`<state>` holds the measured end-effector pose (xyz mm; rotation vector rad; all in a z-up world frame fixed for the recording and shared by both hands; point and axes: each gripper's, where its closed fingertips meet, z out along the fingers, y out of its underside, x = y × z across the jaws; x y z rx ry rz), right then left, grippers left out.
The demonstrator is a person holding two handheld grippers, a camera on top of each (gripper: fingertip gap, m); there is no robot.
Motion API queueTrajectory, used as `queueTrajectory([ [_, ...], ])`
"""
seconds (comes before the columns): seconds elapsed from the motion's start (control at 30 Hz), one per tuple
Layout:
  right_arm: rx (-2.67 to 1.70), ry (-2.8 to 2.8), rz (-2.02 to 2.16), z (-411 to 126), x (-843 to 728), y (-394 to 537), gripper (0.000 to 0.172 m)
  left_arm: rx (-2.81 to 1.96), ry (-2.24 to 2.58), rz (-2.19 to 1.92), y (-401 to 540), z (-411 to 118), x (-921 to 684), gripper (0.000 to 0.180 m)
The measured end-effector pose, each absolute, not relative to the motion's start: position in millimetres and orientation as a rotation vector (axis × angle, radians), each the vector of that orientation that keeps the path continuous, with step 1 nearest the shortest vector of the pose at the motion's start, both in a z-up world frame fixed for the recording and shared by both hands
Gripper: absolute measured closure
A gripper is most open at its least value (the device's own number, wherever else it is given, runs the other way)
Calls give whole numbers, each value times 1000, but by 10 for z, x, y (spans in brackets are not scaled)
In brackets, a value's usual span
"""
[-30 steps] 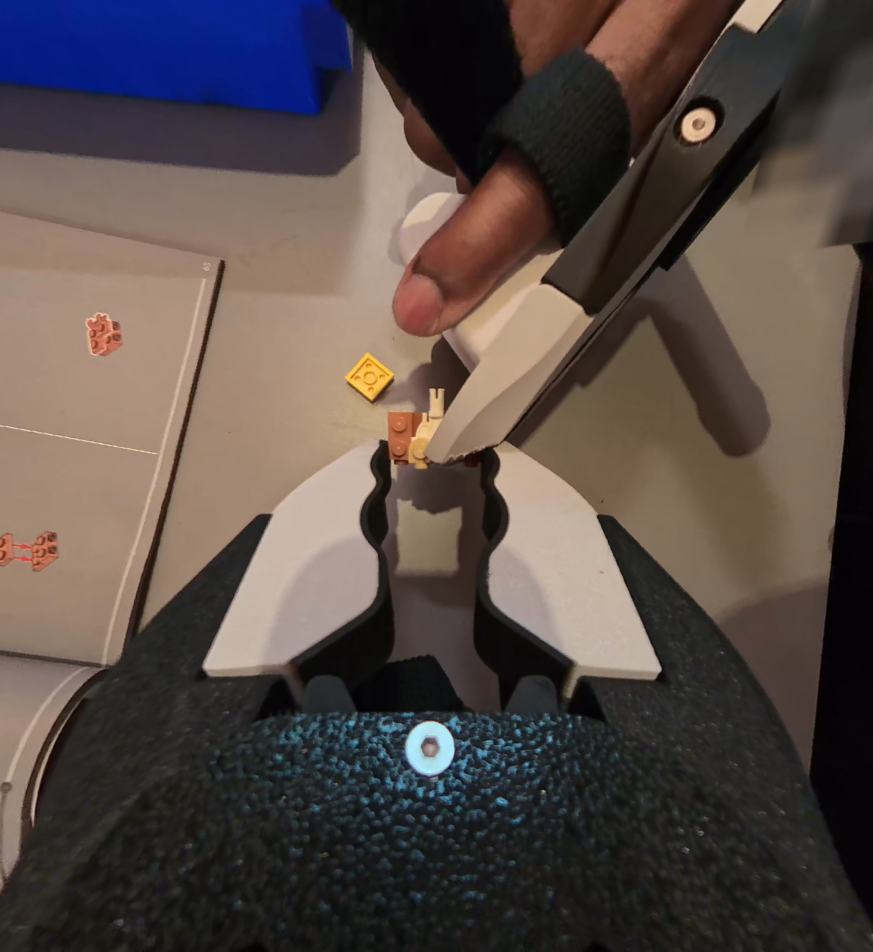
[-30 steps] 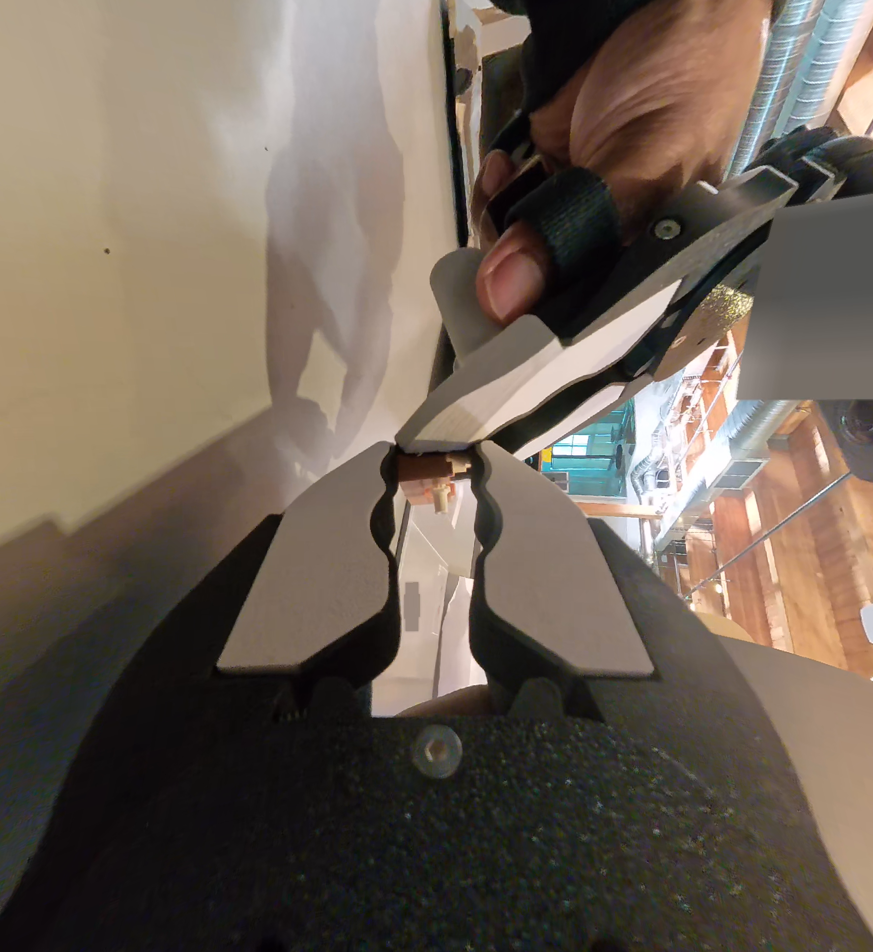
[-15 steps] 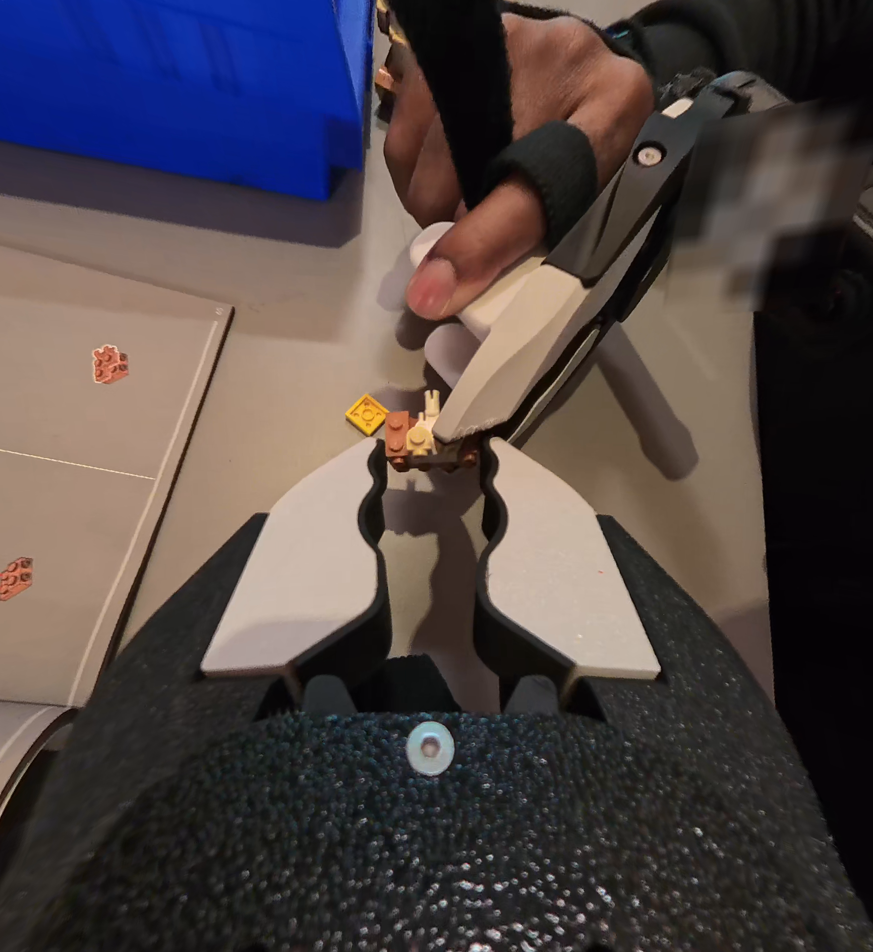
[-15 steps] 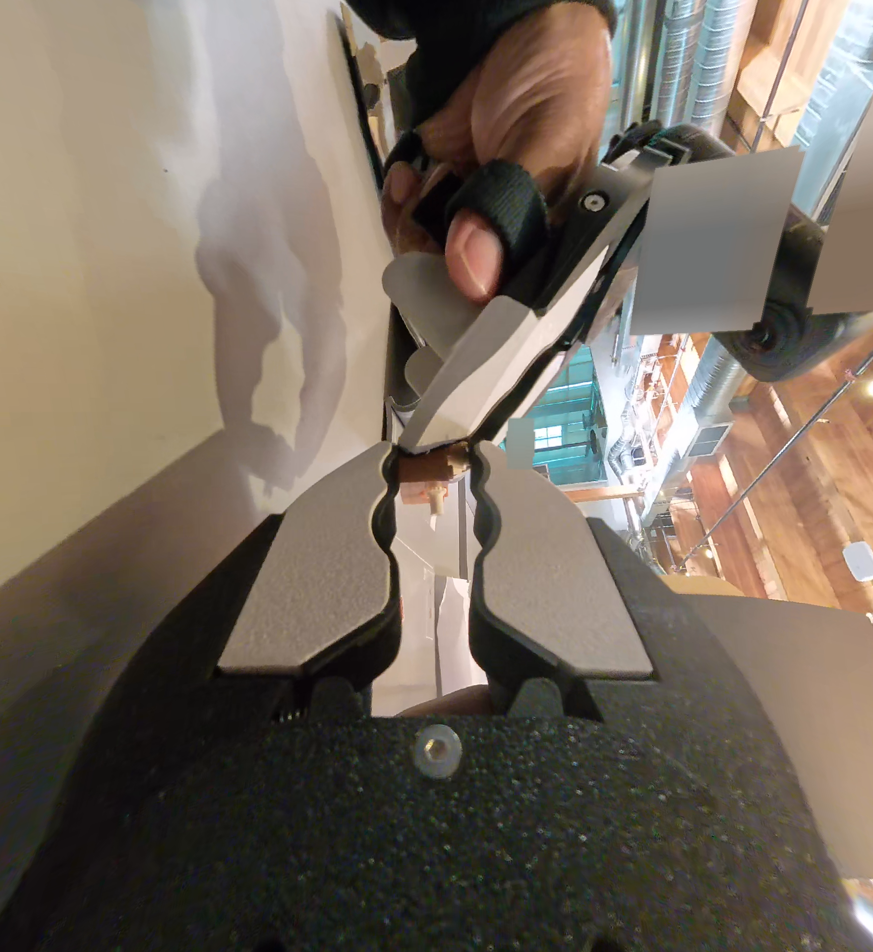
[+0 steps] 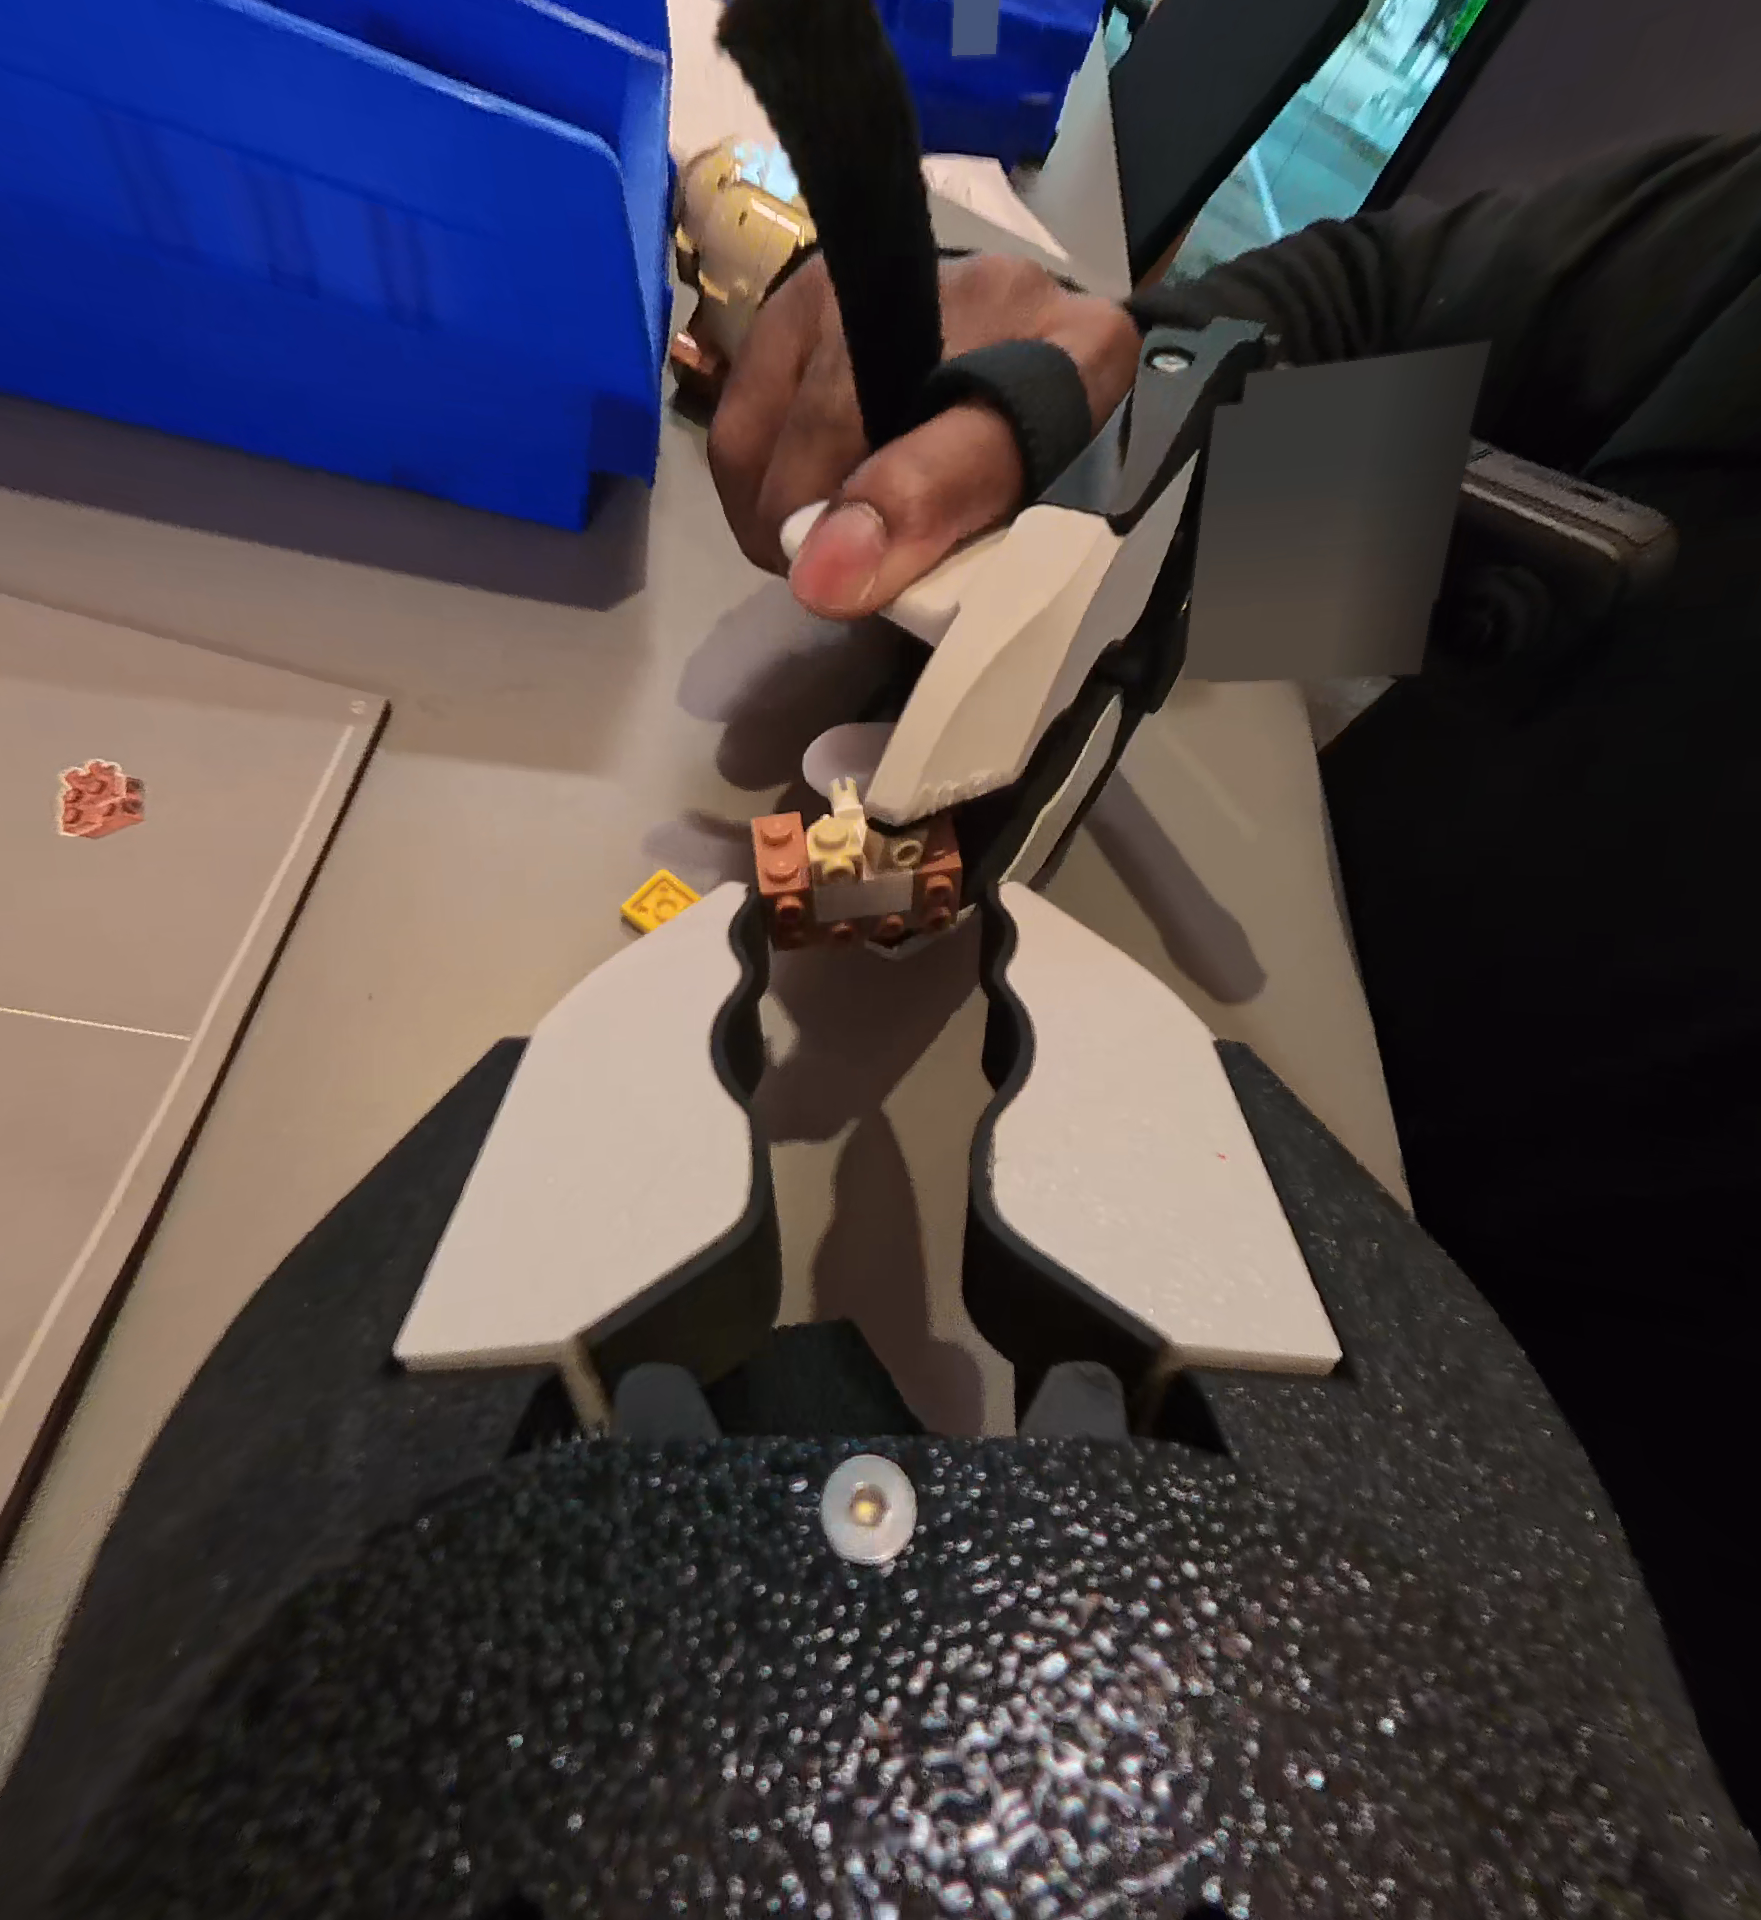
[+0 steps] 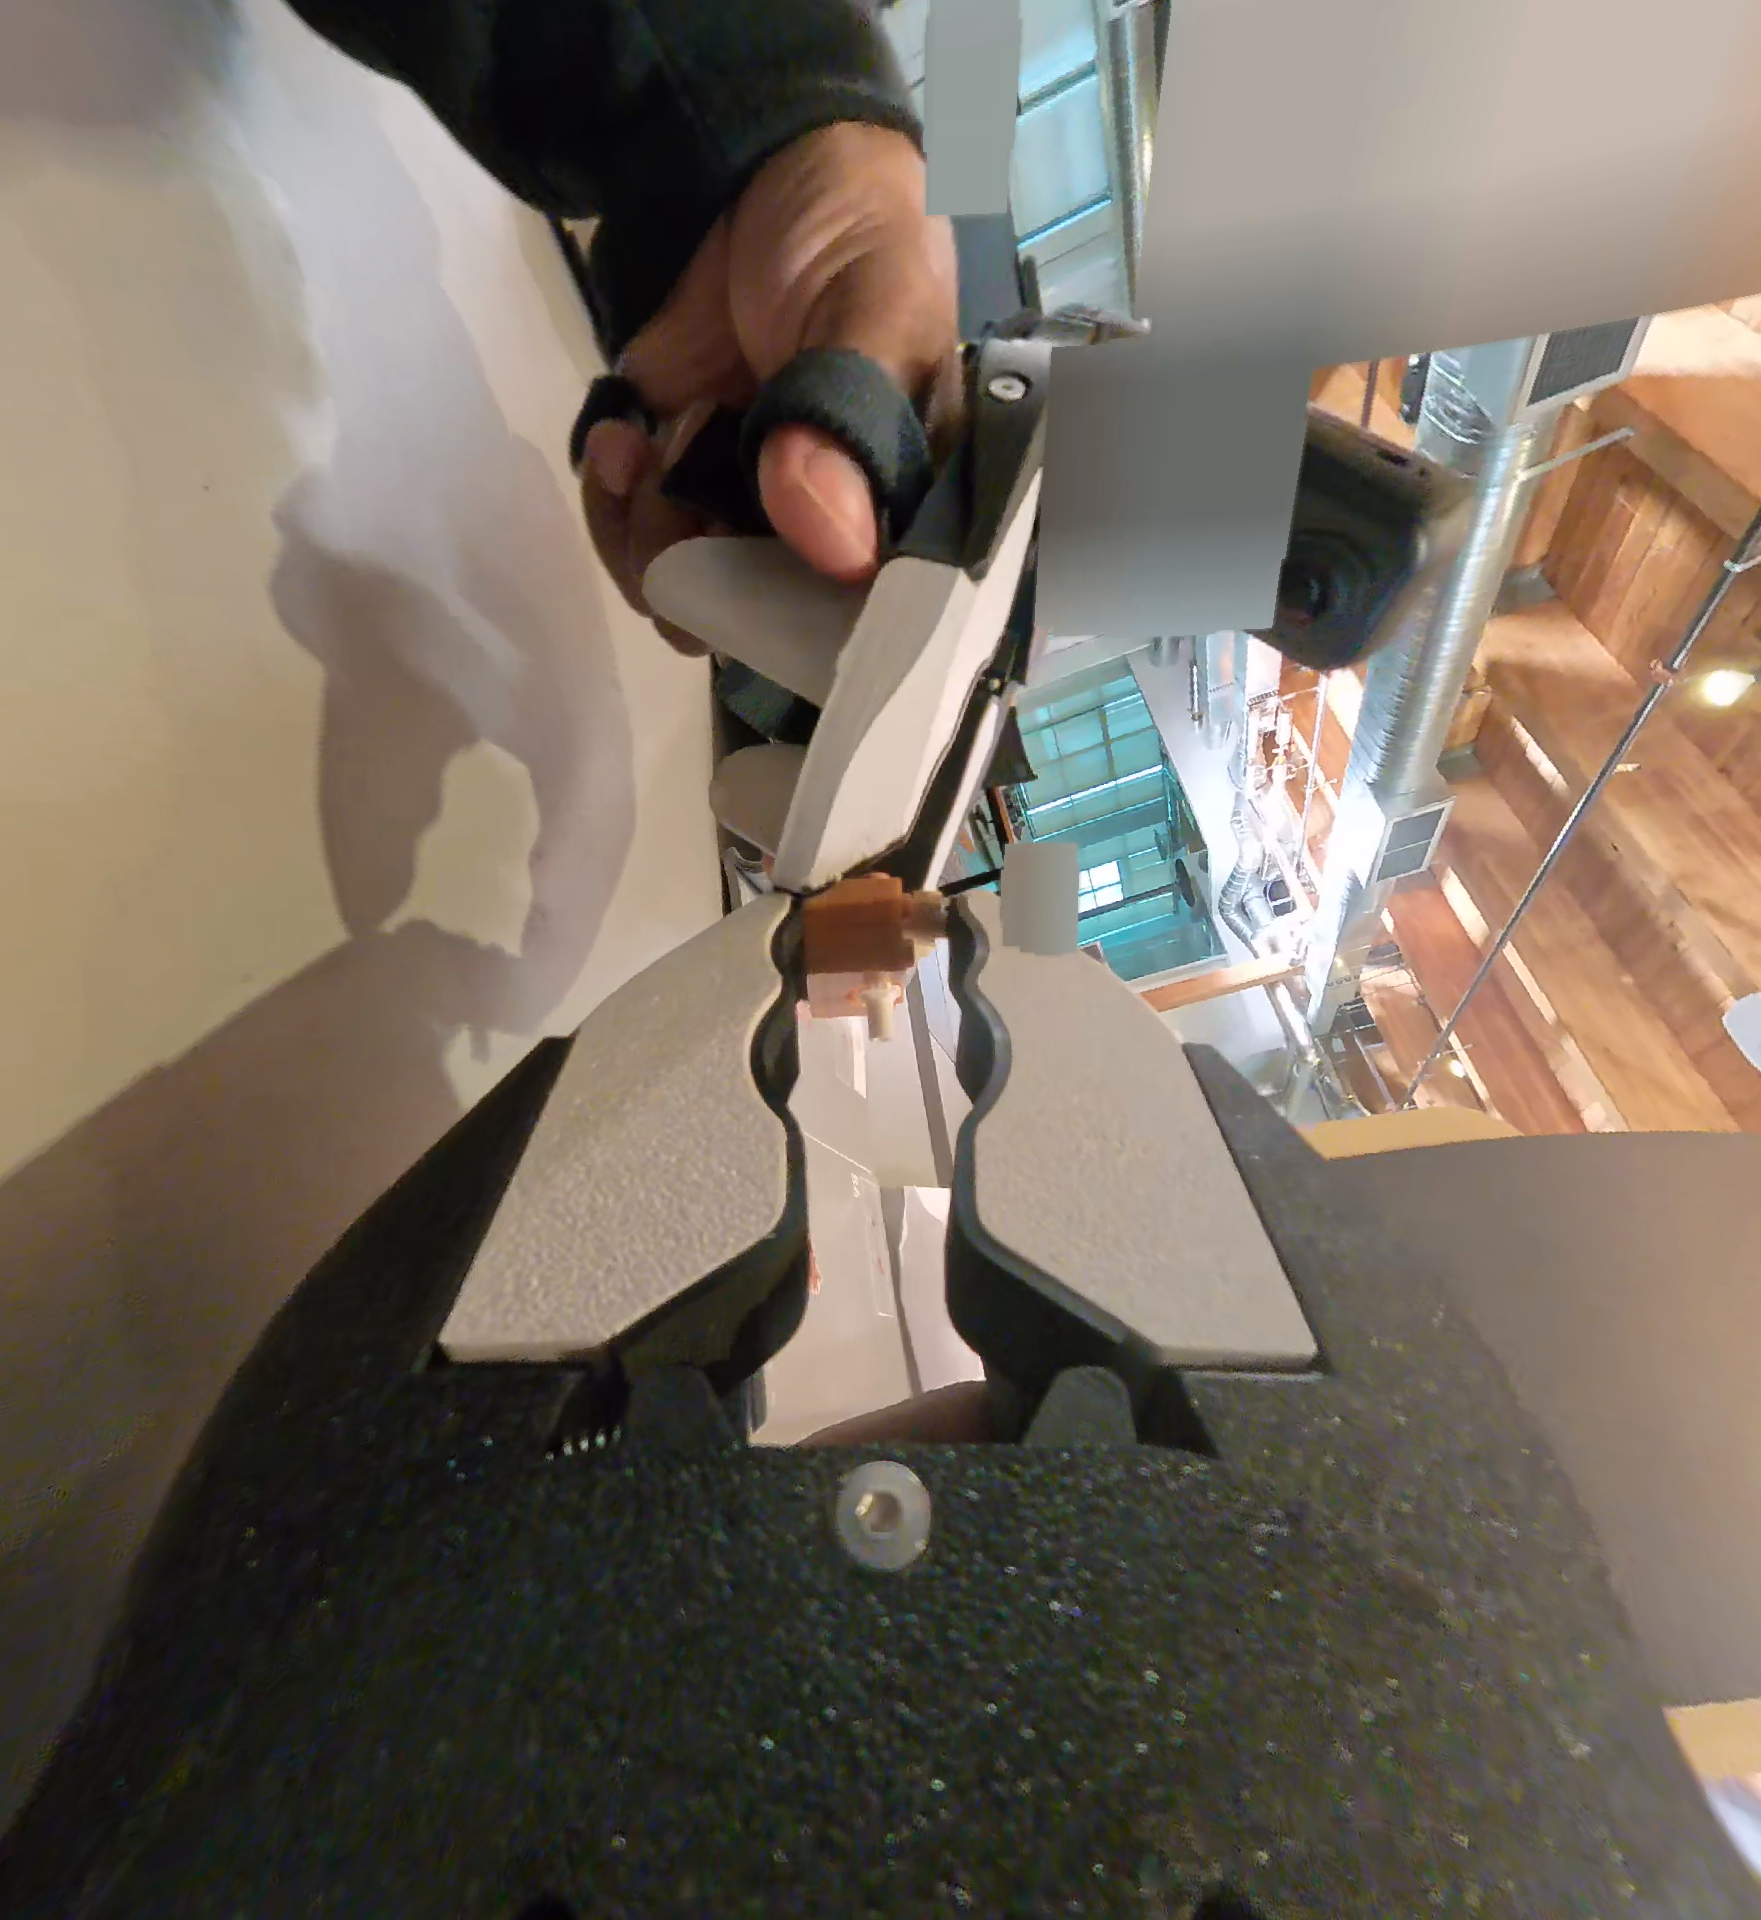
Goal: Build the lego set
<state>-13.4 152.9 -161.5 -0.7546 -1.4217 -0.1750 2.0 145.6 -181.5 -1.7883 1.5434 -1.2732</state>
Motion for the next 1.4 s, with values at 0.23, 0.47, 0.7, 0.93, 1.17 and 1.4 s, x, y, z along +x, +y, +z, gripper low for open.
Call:
queueTrajectory([
  [0.23, -811, -1415, -171, -1658, -91, 1601, 145, -1796, 1489, -1219, 1516, -1836, 44, 147],
  [0.47, -841, -1501, -146, -1829, -93, 1608, 145, -1929, 1474, -1228, 1513, -1996, 33, 147],
  [0.7, -858, -1562, -133, -1909, -112, 1597, 145, -1991, 1495, -1223, 1503, -2068, 14, 147],
  [0.93, -866, -1598, -154, -1939, -108, 1581, 145, -1998, 1526, -1214, 1486, -2093, 14, 147],
  [1.17, -868, -1595, -165, -1924, -99, 1593, 146, -1992, 1524, -1210, 1497, -2070, 15, 147],
  [1.4, -869, -1625, -170, -1979, -92, 1584, 146, -1996, 1546, -1209, 1484, -2121, 18, 147],
])
